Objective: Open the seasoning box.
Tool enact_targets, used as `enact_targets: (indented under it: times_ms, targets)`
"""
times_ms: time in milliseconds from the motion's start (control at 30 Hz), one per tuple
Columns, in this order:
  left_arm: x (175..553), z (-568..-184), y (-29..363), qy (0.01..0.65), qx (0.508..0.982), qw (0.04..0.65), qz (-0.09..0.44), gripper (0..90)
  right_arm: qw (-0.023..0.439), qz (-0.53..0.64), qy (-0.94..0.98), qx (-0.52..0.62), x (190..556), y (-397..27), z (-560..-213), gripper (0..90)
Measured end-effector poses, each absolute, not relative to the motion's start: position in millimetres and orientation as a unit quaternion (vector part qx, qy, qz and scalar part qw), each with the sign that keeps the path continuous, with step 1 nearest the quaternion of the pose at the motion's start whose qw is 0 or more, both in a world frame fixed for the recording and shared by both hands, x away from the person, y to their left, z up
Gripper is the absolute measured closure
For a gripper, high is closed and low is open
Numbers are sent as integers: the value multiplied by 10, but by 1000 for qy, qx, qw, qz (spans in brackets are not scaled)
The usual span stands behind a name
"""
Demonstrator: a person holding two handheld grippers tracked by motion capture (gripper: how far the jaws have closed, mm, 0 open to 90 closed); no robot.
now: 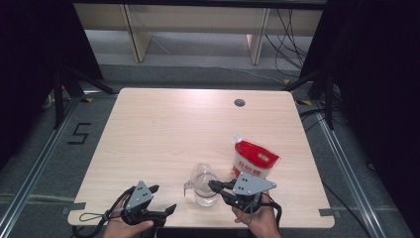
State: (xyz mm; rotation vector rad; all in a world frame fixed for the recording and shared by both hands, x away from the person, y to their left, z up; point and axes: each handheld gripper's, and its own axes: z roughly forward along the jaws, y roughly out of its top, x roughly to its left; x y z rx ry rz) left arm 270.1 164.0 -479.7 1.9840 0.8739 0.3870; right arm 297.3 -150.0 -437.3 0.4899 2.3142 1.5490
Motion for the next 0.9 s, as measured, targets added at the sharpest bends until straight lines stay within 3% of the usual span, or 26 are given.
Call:
enact_targets:
  times_ms: [900]
  targets:
    - [2656, -4917, 1694, 348, 814, 439, 154, 151, 151, 551, 807, 153, 2933, -1335, -4333, 869]
